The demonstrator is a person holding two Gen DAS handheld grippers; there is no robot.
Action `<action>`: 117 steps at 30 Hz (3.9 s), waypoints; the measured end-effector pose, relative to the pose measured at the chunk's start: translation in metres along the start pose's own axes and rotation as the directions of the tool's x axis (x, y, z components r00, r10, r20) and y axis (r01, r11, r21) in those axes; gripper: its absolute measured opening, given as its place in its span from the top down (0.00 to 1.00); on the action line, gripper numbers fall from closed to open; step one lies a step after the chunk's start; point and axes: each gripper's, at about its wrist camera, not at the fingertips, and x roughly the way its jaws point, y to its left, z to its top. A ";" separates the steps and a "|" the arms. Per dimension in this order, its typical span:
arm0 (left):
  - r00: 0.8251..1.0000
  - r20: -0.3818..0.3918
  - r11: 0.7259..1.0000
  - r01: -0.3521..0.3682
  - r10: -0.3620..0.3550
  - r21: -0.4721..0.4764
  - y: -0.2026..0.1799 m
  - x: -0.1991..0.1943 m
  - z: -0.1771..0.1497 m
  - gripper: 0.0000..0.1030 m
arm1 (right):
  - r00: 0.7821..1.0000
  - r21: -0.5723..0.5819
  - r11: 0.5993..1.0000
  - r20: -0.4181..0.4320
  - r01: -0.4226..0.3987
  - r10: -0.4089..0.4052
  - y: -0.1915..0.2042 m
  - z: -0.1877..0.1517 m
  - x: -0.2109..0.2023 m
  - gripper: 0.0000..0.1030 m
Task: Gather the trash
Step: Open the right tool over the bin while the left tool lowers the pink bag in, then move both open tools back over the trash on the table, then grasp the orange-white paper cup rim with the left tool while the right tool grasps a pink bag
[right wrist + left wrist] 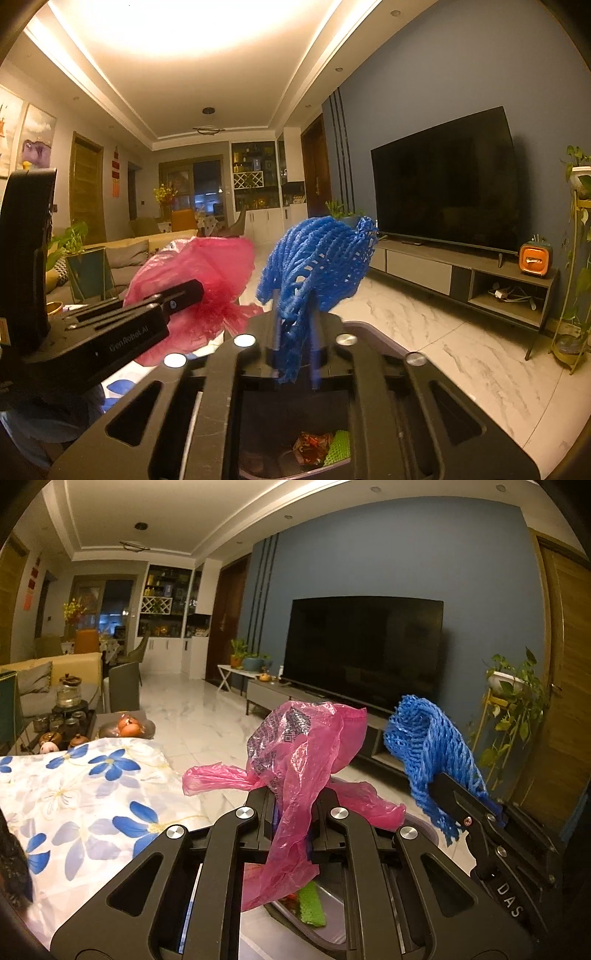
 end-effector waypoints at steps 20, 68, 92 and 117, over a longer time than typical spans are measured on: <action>0.998 -0.019 0.998 0.053 -0.054 -0.017 0.004 0.006 -0.013 0.30 | 0.999 0.030 0.999 0.007 0.044 -0.044 -0.005 0.001 -0.008 0.56; 0.988 -0.064 0.979 -0.151 0.144 -0.137 0.084 -0.143 -0.036 0.06 | 0.999 0.075 0.997 -0.013 0.030 -0.029 0.003 -0.014 -0.034 0.46; 0.780 -0.090 0.770 -0.626 0.620 -0.120 0.174 -0.283 -0.102 0.21 | 0.954 -0.002 0.958 -0.093 -0.286 0.284 0.159 -0.031 -0.054 0.39; 0.789 -0.164 0.770 -0.614 0.593 -0.170 0.210 -0.286 -0.112 0.98 | 0.862 -0.042 0.880 -0.227 -0.473 0.452 0.259 -0.061 -0.042 0.42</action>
